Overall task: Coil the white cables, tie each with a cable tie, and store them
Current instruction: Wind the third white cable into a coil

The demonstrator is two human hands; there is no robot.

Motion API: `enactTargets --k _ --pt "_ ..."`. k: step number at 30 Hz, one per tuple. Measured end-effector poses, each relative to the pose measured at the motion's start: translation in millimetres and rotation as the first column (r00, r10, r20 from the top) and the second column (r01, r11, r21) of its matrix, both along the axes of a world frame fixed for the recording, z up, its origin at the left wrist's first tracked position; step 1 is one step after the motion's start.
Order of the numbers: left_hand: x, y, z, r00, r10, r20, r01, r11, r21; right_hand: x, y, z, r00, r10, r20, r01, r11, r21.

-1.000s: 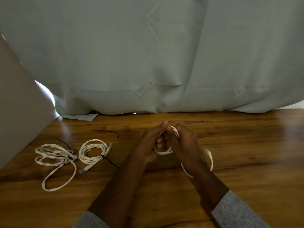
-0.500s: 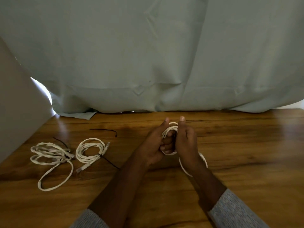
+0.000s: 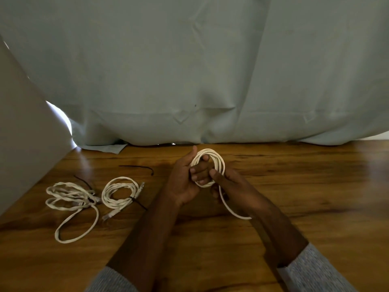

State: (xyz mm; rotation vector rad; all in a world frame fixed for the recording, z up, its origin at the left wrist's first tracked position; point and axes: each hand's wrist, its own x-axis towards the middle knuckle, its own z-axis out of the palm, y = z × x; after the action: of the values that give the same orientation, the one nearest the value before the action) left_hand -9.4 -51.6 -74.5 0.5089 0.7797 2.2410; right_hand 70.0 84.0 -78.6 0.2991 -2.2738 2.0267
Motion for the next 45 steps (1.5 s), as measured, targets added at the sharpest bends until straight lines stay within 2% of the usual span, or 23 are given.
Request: enactTargets --k 2,4,7,9,11,13,16,18,21,25,28,30,32,35,37,39,42,43,45 --pt "1.2 -1.1 2.0 1.0 0.024 -0.003 -0.024 1.0 -0.003 4.9 4.3 6.7 0.994 0.092 0.054 -0.09 0.995 -0.04" --pt "-1.2 -3.7 3.3 0.998 0.069 -0.011 -0.069 0.998 0.004 7.7 10.3 10.2 0.987 0.124 0.104 -0.125 0.992 0.003" --pt "-7.0 -9.7 3.4 0.991 0.132 0.003 -0.132 0.991 0.028 6.1 14.9 7.7 0.988 0.056 0.143 -0.094 0.958 0.27" --pt "-7.7 -10.4 3.2 0.987 0.161 0.007 -0.161 0.986 0.042 5.4 13.8 3.6 0.993 0.021 0.12 -0.067 0.917 0.393" --pt "-8.8 -10.1 4.1 0.985 0.175 0.0 -0.175 0.983 0.059 5.9 10.9 1.9 0.999 0.032 0.041 -0.049 0.838 0.543" --pt "-11.1 -10.5 5.6 0.981 0.193 -0.017 -0.191 0.98 0.061 4.5 7.2 -0.6 0.996 0.058 -0.073 0.011 0.71 0.705" --pt "-12.4 -11.8 8.0 0.964 0.259 -0.062 -0.257 0.966 0.04 -0.6 5.2 -3.7 0.982 0.062 -0.179 0.116 0.554 0.825" --pt "-8.6 -9.7 9.7 0.934 0.327 -0.142 -0.335 0.942 -0.032 -1.0 5.9 -6.1 0.973 0.052 -0.224 0.173 0.476 0.862" --pt "0.1 -1.3 11.5 0.84 0.421 -0.342 -0.502 0.843 -0.196 -0.7 8.6 -6.9 0.948 0.04 -0.315 0.273 0.403 0.874" --pt "15.4 9.5 14.1 0.688 0.376 -0.621 -0.666 0.668 -0.332 2.3 6.2 -2.4 0.926 0.09 -0.366 0.314 0.357 0.88" --pt "20.3 6.8 3.3 0.521 0.198 -0.83 -0.754 0.563 -0.339 10.3 1.6 6.3 0.862 0.175 -0.476 0.383 0.391 0.837" --pt "20.3 1.7 -3.5 0.506 0.105 -0.856 -0.748 0.548 -0.375 12.3 5.1 12.6 0.824 0.207 -0.528 0.425 0.392 0.816" --pt "20.4 0.5 -5.9 0.543 0.069 -0.837 -0.701 0.585 -0.407 11.4 16.3 18.3 0.814 0.18 -0.552 0.435 0.439 0.786" --pt "27.7 6.3 0.1 0.626 0.065 -0.777 -0.594 0.686 -0.421 8.7 31.6 16.8 0.753 0.147 -0.642 0.458 0.583 0.671" --pt "32.1 6.2 2.8 0.704 0.072 -0.706 -0.507 0.748 -0.429 7.6 33.8 14.7 0.727 0.104 -0.678 0.438 0.691 0.576" --pt "33.4 2.1 2.6 0.804 0.104 -0.585 -0.409 0.811 -0.418 3.9 33.5 12.6 0.73 -0.008 -0.683 0.445 0.765 0.466" --pt "31.9 -1.7 -0.6 0.867 0.171 -0.468 -0.35 0.879 -0.325 -6.4 27.0 0.7 0.803 -0.138 -0.58 0.391 0.857 0.337" --pt "30.7 -1.1 -2.2 0.877 0.188 -0.442 -0.344 0.888 -0.306 -9.4 21.1 -5.5 0.838 -0.182 -0.515 0.353 0.9 0.256" --pt "27.4 1.5 -6.4 0.893 0.202 -0.401 -0.338 0.891 -0.305 -14.6 7.2 -15.4 0.864 -0.321 -0.388 0.382 0.92 0.09"
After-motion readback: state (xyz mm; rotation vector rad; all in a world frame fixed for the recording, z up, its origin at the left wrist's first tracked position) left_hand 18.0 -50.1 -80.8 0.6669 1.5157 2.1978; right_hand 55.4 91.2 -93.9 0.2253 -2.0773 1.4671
